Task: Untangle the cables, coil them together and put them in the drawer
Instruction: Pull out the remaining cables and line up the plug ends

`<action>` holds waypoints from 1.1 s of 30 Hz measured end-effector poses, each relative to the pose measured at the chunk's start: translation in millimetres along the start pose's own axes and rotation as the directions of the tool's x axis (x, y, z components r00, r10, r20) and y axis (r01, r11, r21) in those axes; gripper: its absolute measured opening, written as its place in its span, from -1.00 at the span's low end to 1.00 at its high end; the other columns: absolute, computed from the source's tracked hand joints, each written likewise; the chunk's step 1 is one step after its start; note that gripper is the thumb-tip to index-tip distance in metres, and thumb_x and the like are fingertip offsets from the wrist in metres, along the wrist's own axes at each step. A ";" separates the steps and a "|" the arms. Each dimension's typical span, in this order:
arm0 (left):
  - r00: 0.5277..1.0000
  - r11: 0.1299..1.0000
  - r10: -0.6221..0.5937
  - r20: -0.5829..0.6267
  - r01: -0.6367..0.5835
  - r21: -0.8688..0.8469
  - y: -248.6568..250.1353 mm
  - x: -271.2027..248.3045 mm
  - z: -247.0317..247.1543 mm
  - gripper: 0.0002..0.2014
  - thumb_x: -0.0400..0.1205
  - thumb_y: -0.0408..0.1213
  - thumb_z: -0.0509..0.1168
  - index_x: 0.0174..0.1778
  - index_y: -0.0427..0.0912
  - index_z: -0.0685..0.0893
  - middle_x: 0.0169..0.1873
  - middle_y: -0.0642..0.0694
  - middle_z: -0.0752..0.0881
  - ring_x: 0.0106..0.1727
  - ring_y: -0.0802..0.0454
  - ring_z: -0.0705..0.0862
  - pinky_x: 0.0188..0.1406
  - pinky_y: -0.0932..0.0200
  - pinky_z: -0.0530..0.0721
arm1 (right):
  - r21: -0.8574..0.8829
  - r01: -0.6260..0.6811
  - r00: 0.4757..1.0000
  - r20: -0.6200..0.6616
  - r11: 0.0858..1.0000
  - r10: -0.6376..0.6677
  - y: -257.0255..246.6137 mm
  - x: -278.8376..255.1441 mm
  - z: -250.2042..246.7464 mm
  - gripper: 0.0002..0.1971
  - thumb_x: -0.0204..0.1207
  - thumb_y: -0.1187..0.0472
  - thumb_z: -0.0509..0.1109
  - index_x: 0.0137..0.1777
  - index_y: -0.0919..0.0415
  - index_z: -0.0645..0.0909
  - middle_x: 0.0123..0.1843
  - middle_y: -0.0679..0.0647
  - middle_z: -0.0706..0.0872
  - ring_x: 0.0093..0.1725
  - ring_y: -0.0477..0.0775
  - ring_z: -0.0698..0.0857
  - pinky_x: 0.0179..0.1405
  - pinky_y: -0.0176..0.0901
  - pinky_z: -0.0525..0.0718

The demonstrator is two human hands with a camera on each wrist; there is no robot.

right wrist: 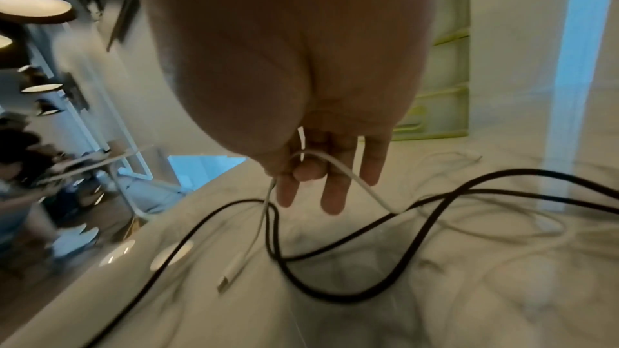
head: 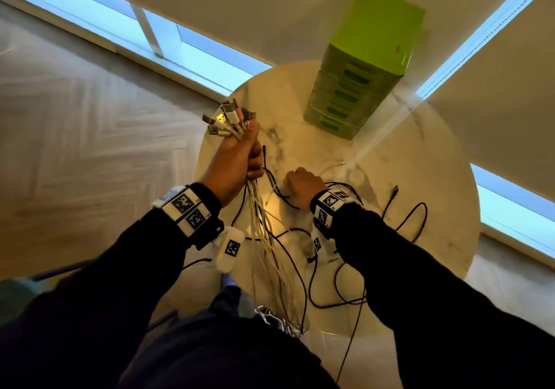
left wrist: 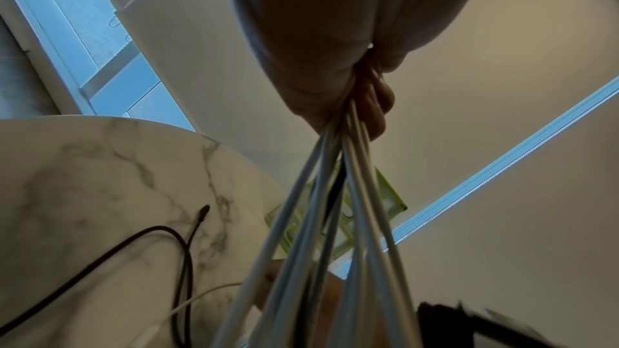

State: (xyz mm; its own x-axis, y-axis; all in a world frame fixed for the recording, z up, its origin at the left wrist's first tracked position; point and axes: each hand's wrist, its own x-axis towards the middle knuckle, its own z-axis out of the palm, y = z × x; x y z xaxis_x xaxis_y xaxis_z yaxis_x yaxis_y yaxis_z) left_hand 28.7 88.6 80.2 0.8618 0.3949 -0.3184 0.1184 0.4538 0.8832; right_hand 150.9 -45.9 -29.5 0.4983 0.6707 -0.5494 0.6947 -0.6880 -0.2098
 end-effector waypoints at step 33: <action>0.980 0.994 -0.099 0.172 0.107 -0.039 -17.2 -1.2 50.6 -0.74 0.79 -0.19 0.22 -0.24 0.04 0.40 -0.48 0.09 0.25 -0.43 0.13 0.19 -0.48 0.26 0.26 | 0.641 0.401 0.686 -0.684 0.655 0.249 -5.9 -143.8 -34.8 -0.82 0.72 0.08 0.34 0.20 0.07 0.72 -0.31 -0.02 0.75 -0.27 -0.09 0.74 -0.18 -0.21 0.68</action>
State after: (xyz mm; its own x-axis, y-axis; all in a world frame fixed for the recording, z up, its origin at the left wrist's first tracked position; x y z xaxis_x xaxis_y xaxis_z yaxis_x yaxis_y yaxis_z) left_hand 50.6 39.9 82.7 0.9178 0.2051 -0.3401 0.1905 0.5241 0.8301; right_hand 93.2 -128.6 78.9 0.8696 0.4779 0.1239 0.3223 -0.3594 -0.8758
